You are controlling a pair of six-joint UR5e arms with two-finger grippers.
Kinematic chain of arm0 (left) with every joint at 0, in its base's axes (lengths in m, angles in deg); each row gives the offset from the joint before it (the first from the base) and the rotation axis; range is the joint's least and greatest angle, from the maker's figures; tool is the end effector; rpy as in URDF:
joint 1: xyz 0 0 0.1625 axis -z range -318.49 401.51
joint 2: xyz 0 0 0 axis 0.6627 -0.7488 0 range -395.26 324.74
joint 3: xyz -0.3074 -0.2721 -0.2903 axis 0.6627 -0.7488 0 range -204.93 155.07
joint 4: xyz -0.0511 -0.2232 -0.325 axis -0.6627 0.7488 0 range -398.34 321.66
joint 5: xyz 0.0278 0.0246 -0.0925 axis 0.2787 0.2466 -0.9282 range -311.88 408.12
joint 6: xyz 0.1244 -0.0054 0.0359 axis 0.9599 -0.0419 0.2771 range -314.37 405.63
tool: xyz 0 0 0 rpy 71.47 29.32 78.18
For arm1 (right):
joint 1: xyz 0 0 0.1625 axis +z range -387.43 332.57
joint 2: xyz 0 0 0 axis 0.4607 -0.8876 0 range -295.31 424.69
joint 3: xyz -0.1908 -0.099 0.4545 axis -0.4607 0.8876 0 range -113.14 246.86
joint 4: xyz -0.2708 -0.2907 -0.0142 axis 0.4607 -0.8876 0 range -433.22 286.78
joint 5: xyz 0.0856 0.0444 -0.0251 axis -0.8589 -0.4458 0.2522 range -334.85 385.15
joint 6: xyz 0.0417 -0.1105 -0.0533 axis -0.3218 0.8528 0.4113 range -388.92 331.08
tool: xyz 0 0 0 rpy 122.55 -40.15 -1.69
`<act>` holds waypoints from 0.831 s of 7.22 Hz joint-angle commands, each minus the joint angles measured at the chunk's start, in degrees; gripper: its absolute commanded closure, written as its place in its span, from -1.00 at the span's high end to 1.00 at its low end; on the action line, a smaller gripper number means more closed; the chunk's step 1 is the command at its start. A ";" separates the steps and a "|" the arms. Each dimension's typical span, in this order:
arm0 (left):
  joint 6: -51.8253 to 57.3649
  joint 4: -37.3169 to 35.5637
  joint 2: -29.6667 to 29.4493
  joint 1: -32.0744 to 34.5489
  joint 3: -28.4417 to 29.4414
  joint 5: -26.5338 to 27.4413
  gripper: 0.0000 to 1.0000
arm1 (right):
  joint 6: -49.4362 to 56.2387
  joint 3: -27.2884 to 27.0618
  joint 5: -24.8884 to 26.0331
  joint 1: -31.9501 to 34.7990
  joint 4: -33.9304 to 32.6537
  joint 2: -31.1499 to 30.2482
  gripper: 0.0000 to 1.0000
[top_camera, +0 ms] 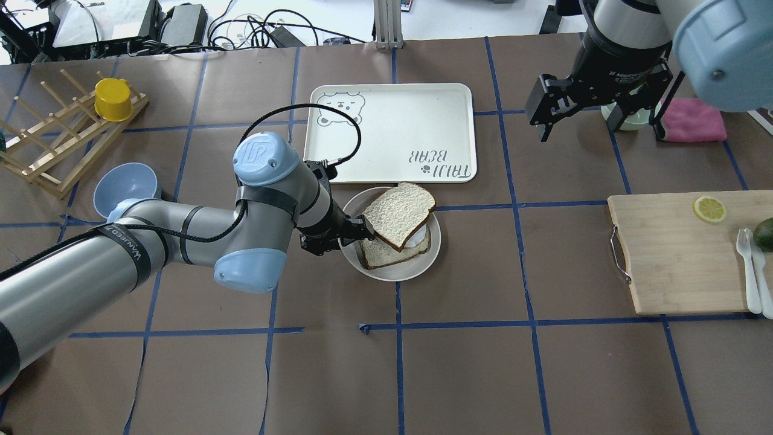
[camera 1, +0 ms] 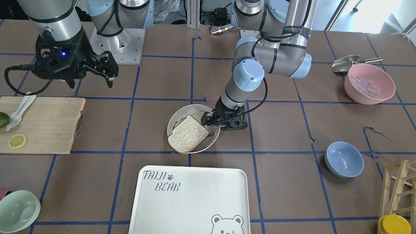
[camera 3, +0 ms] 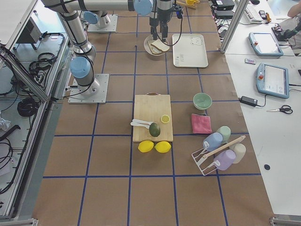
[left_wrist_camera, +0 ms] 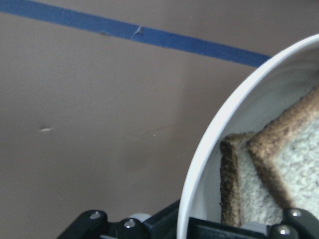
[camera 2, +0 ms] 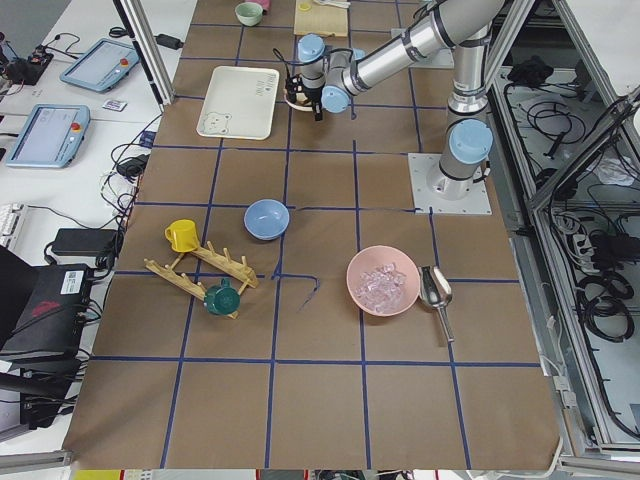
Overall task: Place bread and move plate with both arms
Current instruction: 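Slide the white plate with the left gripper onto the cream tray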
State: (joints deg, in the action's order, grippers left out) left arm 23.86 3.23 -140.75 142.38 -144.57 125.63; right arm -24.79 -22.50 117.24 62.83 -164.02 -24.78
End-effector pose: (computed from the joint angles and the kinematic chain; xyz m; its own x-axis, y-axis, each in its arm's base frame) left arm -0.2538 -0.4658 0.2611 -0.9581 -0.1811 0.2219 -0.1797 0.9834 0.0266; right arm 0.1307 -0.4803 0.5380 -0.9964 -0.0759 0.0375 -0.0765 0.9970 -0.0132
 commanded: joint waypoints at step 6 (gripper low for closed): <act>0.67 -3.03 -3.56 -5.77 7.89 -10.63 -1.00 | 0.09 -0.03 0.11 -0.18 -0.25 0.08 1.00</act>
State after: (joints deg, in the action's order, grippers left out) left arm 24.36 -3.19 -142.56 137.11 -141.19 115.67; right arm -24.72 -22.53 117.35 62.69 -164.23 -24.70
